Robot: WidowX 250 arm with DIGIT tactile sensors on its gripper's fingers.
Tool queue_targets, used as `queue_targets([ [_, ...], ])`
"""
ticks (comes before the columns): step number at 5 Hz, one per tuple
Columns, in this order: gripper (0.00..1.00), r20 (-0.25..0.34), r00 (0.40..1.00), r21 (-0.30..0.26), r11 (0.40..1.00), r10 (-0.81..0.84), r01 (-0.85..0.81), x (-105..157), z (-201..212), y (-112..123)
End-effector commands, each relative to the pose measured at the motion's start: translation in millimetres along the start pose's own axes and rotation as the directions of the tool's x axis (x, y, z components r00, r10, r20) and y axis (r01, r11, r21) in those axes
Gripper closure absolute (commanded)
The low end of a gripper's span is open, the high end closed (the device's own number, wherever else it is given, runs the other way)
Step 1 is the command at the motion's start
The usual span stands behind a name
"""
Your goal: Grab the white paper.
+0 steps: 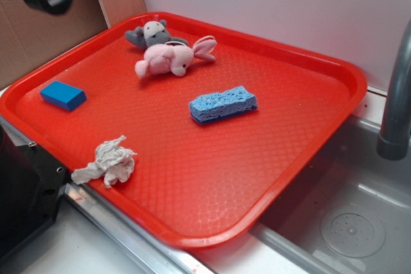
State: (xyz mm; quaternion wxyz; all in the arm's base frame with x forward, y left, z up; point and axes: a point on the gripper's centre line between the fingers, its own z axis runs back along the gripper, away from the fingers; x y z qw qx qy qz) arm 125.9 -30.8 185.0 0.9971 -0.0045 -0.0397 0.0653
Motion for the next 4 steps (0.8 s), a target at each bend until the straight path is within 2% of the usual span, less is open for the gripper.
queue_targets([
  [1, 0.0, -0.064, 0.998, -0.06, 0.998, 0.007, -0.01, 6.4, -48.7, -13.8],
  [4, 0.0, -0.193, 0.98, -0.098, 0.995, -0.038, 0.02, -9.8, -127.8, -26.8],
])
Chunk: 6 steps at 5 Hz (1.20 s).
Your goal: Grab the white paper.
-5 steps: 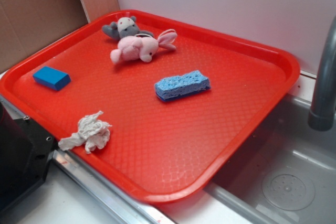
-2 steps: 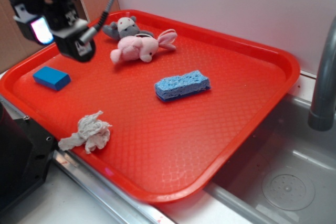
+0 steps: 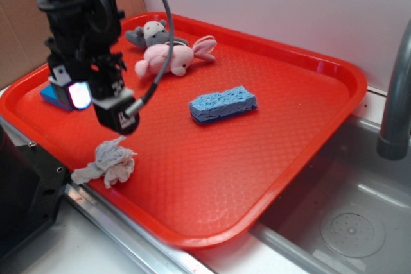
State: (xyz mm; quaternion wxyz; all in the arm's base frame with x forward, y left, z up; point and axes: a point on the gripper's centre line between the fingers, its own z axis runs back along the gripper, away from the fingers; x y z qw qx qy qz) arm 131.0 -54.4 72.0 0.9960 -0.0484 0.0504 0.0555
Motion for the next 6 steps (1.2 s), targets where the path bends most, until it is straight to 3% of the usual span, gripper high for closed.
queue_targets([
  [1, 0.0, -0.061, 0.998, -0.004, 1.0, -0.023, 0.023, 0.3, -40.8, -0.2],
  [2, 0.0, -0.089, 0.996, 0.02, 0.999, -0.027, 0.028, 1.4, -59.1, 1.2],
  [3, 0.33, -0.104, 0.994, 0.018, 1.0, -0.023, 0.025, -0.8, -68.7, 1.1],
  [4, 1.0, -0.098, 0.995, 0.014, 1.0, 0.004, -0.003, -4.0, -66.8, 2.5],
  [6, 1.0, -0.06, 0.998, -0.063, 0.998, 0.016, -0.02, 13.8, -30.2, 6.9],
])
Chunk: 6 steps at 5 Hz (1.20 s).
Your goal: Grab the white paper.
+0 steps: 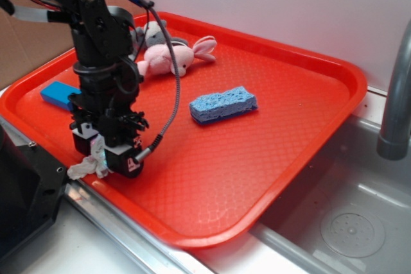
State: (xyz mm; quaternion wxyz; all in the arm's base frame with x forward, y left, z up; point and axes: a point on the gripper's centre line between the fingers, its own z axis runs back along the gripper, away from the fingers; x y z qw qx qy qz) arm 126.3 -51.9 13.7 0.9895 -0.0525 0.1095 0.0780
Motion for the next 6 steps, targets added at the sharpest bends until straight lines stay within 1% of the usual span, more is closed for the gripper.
queue_targets([
  [1, 1.0, 0.111, 0.993, -0.078, 0.997, 0.038, -0.03, 20.8, 73.3, -4.1],
  [2, 1.0, 0.18, 0.983, -0.061, 0.998, 0.017, -0.006, 30.8, 105.1, -7.6],
  [3, 1.0, 0.252, 0.967, -0.028, 0.999, 0.042, -0.036, 31.7, 153.5, -12.2],
  [4, 1.0, 0.264, 0.964, -0.03, 0.999, 0.046, -0.039, 31.2, 176.9, -1.8],
  [5, 1.0, 0.295, 0.954, -0.02, 0.998, 0.06, -0.057, 31.9, 181.5, 4.9],
  [6, 1.0, 0.25, 0.968, 0.081, 0.997, -0.016, -0.004, 44.8, 172.9, 9.6],
])
